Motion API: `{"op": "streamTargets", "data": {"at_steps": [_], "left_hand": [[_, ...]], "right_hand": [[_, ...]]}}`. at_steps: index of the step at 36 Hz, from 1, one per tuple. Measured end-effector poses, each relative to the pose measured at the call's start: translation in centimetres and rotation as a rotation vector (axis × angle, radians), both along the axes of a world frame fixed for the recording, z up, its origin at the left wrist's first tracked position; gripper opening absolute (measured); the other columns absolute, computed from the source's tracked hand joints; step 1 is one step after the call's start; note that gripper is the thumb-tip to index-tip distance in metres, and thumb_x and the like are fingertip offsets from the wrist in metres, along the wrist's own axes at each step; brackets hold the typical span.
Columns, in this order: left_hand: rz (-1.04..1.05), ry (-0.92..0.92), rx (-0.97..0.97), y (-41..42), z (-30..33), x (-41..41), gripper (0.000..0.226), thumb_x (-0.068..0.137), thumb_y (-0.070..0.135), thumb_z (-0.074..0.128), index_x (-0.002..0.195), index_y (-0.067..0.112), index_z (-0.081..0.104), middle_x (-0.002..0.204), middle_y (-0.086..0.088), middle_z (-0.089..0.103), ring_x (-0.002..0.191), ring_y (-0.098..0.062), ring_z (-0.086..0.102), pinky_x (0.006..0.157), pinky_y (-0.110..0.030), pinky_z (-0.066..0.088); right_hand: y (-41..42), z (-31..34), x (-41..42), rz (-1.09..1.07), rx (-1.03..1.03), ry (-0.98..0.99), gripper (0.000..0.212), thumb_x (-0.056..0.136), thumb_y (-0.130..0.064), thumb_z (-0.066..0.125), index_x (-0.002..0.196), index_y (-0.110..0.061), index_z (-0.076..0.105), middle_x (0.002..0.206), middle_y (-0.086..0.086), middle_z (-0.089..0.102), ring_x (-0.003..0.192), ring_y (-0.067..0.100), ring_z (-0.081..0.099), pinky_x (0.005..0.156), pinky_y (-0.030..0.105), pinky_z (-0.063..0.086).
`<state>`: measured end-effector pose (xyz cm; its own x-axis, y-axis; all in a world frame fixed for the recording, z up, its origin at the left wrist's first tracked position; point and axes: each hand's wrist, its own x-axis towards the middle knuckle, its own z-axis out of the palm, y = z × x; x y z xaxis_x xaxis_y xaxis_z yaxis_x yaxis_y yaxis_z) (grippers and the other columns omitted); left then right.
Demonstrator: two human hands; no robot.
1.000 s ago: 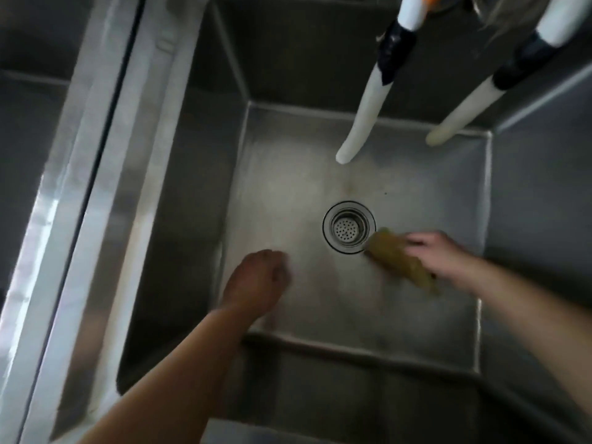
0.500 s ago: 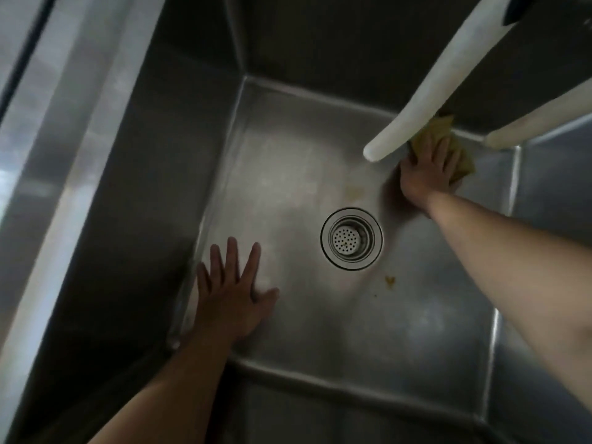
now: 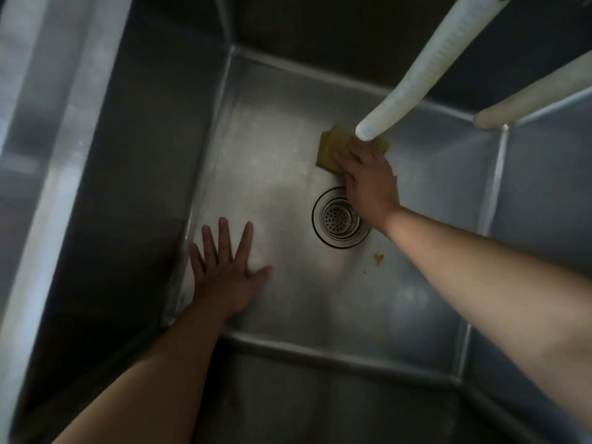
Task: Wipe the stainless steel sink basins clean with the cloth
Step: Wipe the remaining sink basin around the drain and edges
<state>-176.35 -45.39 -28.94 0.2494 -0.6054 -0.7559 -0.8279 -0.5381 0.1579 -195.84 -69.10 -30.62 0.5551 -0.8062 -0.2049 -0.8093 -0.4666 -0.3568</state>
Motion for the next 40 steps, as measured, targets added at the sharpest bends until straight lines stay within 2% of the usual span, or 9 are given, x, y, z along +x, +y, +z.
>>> {"op": "streamTargets", "data": {"at_steps": [4, 9, 12, 15, 18, 24, 26, 32, 40], "left_hand": [[0.008, 0.003, 0.002, -0.2, 0.1, -0.1, 0.090, 0.085, 0.081, 0.030, 0.140, 0.052, -0.034, 0.143, 0.004, -0.054, 0.132, -0.026, -0.050, 0.115, -0.054, -0.022], [-0.004, 0.005, 0.025, -0.2, 0.4, -0.1, 0.090, 0.084, 0.083, 0.027, 0.139, 0.050, -0.036, 0.144, 0.002, -0.054, 0.132, -0.028, -0.050, 0.114, -0.056, -0.022], [-0.008, 0.007, 0.035, -0.4, 0.5, -0.2, 0.090, 0.084, 0.083, 0.026, 0.139, 0.050, -0.037, 0.145, 0.001, -0.053, 0.132, -0.029, -0.049, 0.113, -0.056, -0.023], [-0.010, -0.007, 0.034, -0.4, 0.3, -0.2, 0.091, 0.083, 0.084, 0.025, 0.139, 0.049, -0.037, 0.145, 0.000, -0.053, 0.133, -0.030, -0.049, 0.113, -0.055, -0.024], [-0.004, -0.008, 0.016, -0.2, 0.0, -0.3, 0.090, 0.082, 0.085, 0.025, 0.139, 0.051, -0.036, 0.147, 0.000, -0.051, 0.134, -0.029, -0.048, 0.113, -0.055, -0.024], [0.002, -0.030, -0.009, -0.1, -0.6, -0.4, 0.090, 0.081, 0.086, 0.025, 0.139, 0.053, -0.035, 0.147, 0.000, -0.050, 0.136, -0.030, -0.045, 0.114, -0.055, -0.022], [-0.004, -0.039, -0.012, 0.0, -0.8, -0.4, 0.090, 0.080, 0.087, 0.025, 0.138, 0.053, -0.036, 0.145, 0.001, -0.051, 0.137, -0.030, -0.044, 0.114, -0.055, -0.021], [-0.008, -0.044, -0.005, 0.0, -0.7, -0.4, 0.090, 0.080, 0.087, 0.024, 0.138, 0.053, -0.036, 0.147, 0.000, -0.050, 0.137, -0.030, -0.044, 0.114, -0.056, -0.020], [-0.022, -0.034, 0.022, -0.1, -0.4, -0.3, 0.091, 0.080, 0.087, 0.022, 0.138, 0.050, -0.038, 0.145, -0.001, -0.052, 0.134, -0.030, -0.047, 0.113, -0.057, -0.023]], "right_hand": [[3.5, -0.2, -2.5, 0.022, 0.003, -0.057, 0.051, 0.081, 0.003, 0.058, 0.127, -0.017, 0.066, 0.139, 0.016, 0.057, 0.129, 0.045, 0.048, 0.104, 0.056, 0.041], [7.5, 0.9, -4.0, 0.087, 0.013, -0.100, 0.043, 0.074, 0.004, 0.053, 0.107, -0.011, 0.076, 0.117, 0.016, 0.070, 0.112, 0.042, 0.061, 0.094, 0.046, 0.049], [8.1, 1.7, -4.8, -0.060, 0.098, -0.173, 0.042, 0.081, 0.004, 0.048, 0.109, -0.011, 0.075, 0.120, 0.012, 0.068, 0.117, 0.036, 0.059, 0.105, 0.037, 0.042], [5.6, 3.0, -5.5, -0.233, 0.017, -0.279, 0.039, 0.082, 0.001, 0.048, 0.104, -0.012, 0.077, 0.113, 0.010, 0.071, 0.108, 0.033, 0.062, 0.097, 0.022, 0.039], [0.2, 4.4, -6.9, -0.342, -0.087, -0.258, 0.041, 0.083, 0.001, 0.047, 0.113, -0.012, 0.073, 0.120, 0.012, 0.068, 0.114, 0.032, 0.058, 0.099, 0.019, 0.035], [-9.4, 3.3, -8.3, -0.382, 0.040, 0.250, 0.058, 0.095, -0.034, 0.052, 0.149, -0.036, 0.034, 0.160, 0.008, 0.025, 0.147, 0.037, 0.021, 0.121, 0.045, 0.015], [-10.0, 2.5, -8.2, -0.374, 0.090, 0.289, 0.061, 0.095, -0.037, 0.050, 0.152, -0.038, 0.027, 0.163, 0.005, 0.018, 0.148, 0.037, 0.016, 0.121, 0.047, 0.012], [-6.1, 1.5, -7.8, -0.327, 0.032, 0.255, 0.049, 0.093, -0.030, 0.050, 0.141, -0.040, 0.046, 0.153, 0.000, 0.037, 0.138, 0.038, 0.034, 0.114, 0.045, 0.031], [5.7, 2.0, -9.7, -0.223, 0.049, 0.094, 0.040, 0.083, -0.016, 0.062, 0.120, -0.028, 0.070, 0.119, 0.007, 0.062, 0.117, 0.040, 0.049, 0.091, 0.047, 0.046]]}}
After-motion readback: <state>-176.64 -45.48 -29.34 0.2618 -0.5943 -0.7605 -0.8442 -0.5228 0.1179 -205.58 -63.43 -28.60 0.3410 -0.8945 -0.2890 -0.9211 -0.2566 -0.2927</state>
